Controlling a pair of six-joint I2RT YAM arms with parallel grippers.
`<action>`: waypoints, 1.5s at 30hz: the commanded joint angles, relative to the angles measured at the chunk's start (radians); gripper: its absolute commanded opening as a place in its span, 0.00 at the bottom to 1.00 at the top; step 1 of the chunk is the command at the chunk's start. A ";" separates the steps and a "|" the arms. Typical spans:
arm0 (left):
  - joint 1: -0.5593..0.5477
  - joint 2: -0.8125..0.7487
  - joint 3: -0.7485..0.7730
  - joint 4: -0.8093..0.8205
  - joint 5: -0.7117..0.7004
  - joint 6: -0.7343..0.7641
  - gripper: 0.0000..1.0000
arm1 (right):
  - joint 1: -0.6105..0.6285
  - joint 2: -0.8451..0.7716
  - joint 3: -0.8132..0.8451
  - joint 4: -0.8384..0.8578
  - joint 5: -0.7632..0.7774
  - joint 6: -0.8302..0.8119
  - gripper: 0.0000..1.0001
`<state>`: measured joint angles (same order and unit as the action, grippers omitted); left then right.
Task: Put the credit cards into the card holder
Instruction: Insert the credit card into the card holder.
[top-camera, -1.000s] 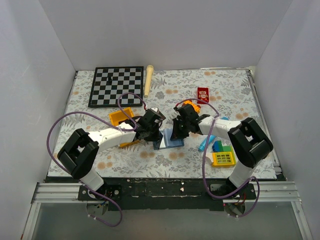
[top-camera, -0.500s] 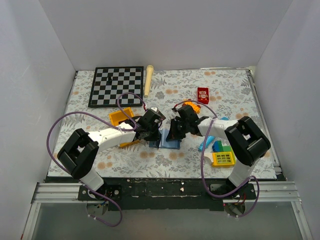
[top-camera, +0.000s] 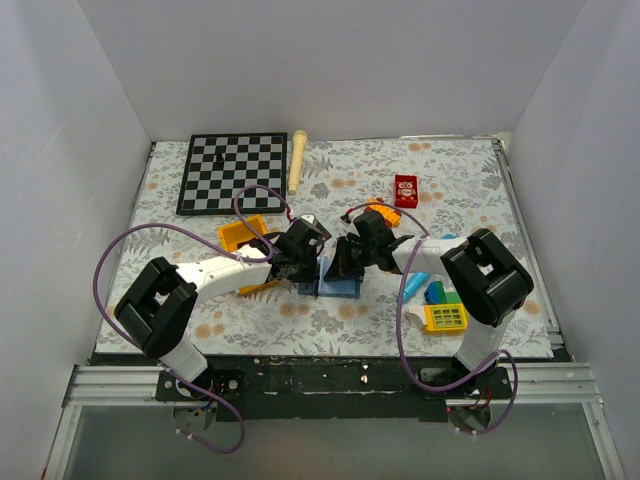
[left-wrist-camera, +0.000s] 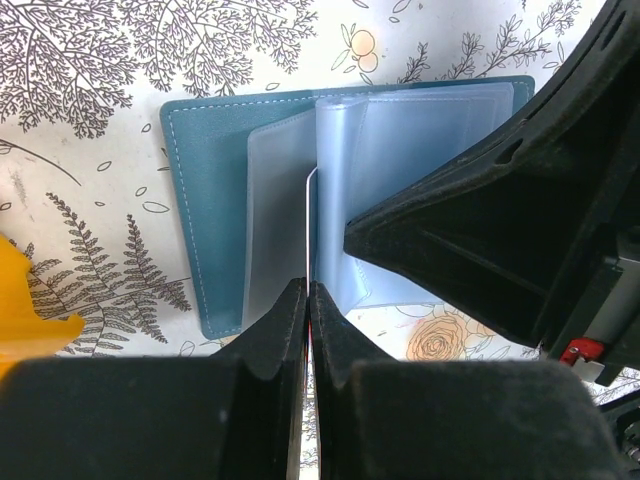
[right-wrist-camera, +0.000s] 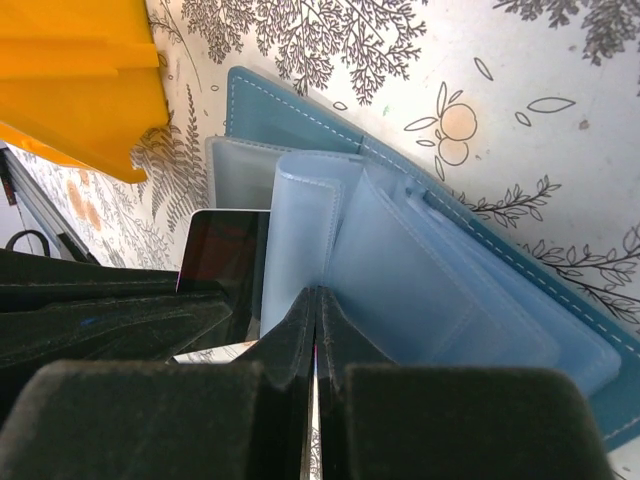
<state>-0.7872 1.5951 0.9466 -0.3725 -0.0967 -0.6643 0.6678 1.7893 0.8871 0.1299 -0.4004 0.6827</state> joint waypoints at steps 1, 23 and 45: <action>0.002 -0.023 -0.017 -0.057 -0.020 0.002 0.00 | 0.003 0.022 -0.010 0.073 -0.011 0.018 0.01; -0.026 -0.198 0.047 -0.066 -0.025 -0.003 0.00 | 0.003 0.055 -0.056 0.051 0.078 0.014 0.01; -0.034 0.037 0.046 -0.002 -0.006 0.032 0.00 | 0.001 -0.007 -0.085 0.010 0.118 -0.003 0.01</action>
<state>-0.8181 1.6180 0.9821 -0.3859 -0.1017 -0.6384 0.6689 1.8065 0.8501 0.2127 -0.3752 0.7109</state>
